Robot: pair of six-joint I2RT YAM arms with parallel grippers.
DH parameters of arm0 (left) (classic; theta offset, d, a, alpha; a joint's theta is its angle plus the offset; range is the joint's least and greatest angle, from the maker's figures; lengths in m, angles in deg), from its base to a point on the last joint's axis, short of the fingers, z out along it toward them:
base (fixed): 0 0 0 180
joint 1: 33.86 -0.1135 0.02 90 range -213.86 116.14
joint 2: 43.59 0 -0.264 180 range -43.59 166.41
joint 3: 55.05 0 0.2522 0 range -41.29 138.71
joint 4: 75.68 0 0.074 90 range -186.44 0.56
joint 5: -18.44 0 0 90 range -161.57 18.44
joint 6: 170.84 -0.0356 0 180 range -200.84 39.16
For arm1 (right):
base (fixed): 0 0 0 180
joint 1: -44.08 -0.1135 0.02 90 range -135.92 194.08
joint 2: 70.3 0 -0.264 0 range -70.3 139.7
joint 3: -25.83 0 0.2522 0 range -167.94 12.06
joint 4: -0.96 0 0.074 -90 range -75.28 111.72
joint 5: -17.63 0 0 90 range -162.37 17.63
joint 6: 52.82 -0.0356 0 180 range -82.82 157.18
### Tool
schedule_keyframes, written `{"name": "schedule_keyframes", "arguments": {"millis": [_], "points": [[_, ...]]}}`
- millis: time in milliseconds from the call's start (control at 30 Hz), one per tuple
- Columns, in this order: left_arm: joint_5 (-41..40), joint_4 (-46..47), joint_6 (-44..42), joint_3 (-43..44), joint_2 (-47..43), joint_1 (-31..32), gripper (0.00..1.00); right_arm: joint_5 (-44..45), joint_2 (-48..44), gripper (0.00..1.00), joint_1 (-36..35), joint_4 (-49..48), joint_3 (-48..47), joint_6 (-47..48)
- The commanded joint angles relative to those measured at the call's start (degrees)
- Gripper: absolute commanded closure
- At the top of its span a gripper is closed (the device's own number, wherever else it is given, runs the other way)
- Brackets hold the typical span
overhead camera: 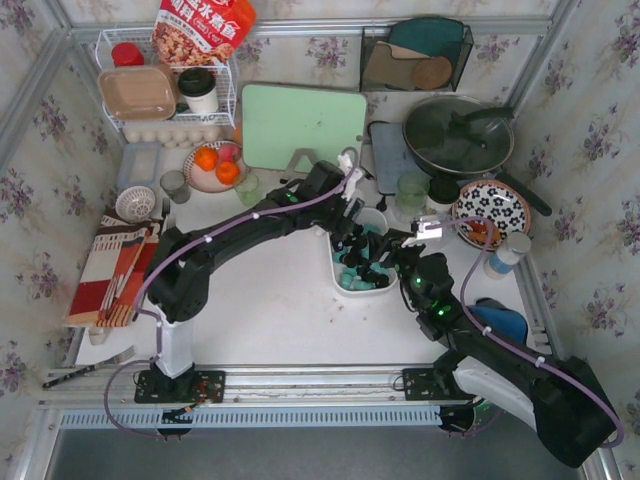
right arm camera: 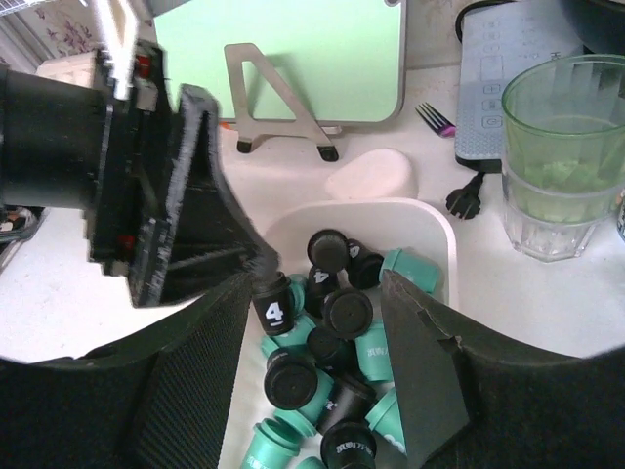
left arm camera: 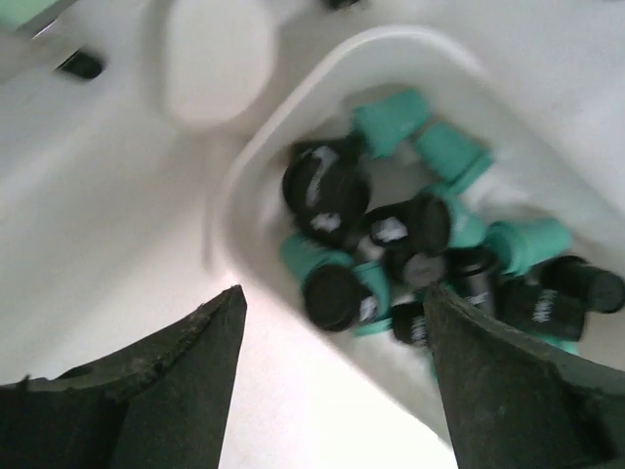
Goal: Mix the coffee capsules in the storage basket
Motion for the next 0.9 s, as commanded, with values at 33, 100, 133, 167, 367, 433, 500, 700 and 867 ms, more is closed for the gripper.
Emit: {"name": "schedule_keyframes", "arguments": {"millis": [33, 100, 133, 167, 367, 433, 500, 700, 867], "points": [[-12.9, 1.3, 5.2, -6.1, -6.7, -4.1, 0.22, -1.3, 0.9, 0.37, 0.0, -1.7, -1.0, 0.3], [-15.7, -1.5, 7.1, -8.9, -9.5, -7.3, 0.27, -1.9, 1.2, 0.37, 0.0, -1.6, -1.3, 0.2], [-17.0, -3.2, 7.7, -10.1, -10.7, -9.0, 0.28, -2.1, 1.2, 0.37, 0.0, -1.6, -1.3, 0.2], [-17.4, -4.8, 7.8, -12.0, -11.7, -11.5, 0.28, -2.3, 1.3, 0.37, 0.0, -1.6, -1.3, 0.2], [-2.1, -10.0, 7.0, -17.7, -12.2, -25.9, 0.24, -3.8, 2.0, 0.36, 0.0, -1.9, -1.5, 0.1], [1.2, -10.4, 5.4, -18.0, -10.7, -29.0, 0.23, -4.2, 2.2, 0.36, 0.0, -1.9, -1.7, 0.1], [3.3, -10.6, 4.2, -17.2, -9.1, -31.1, 0.22, -4.7, 2.3, 0.36, 0.0, -1.9, -1.6, 0.1], [3.8, -16.1, 4.8, -9.1, 0.4, -35.4, 0.21, -5.1, 1.9, 0.36, 0.0, -2.0, -1.7, 0.2], [1.8, -15.8, 3.4, -5.8, 3.7, -35.6, 0.21, -5.6, 2.1, 0.36, 0.0, -2.3, -1.7, 0.2]]}}
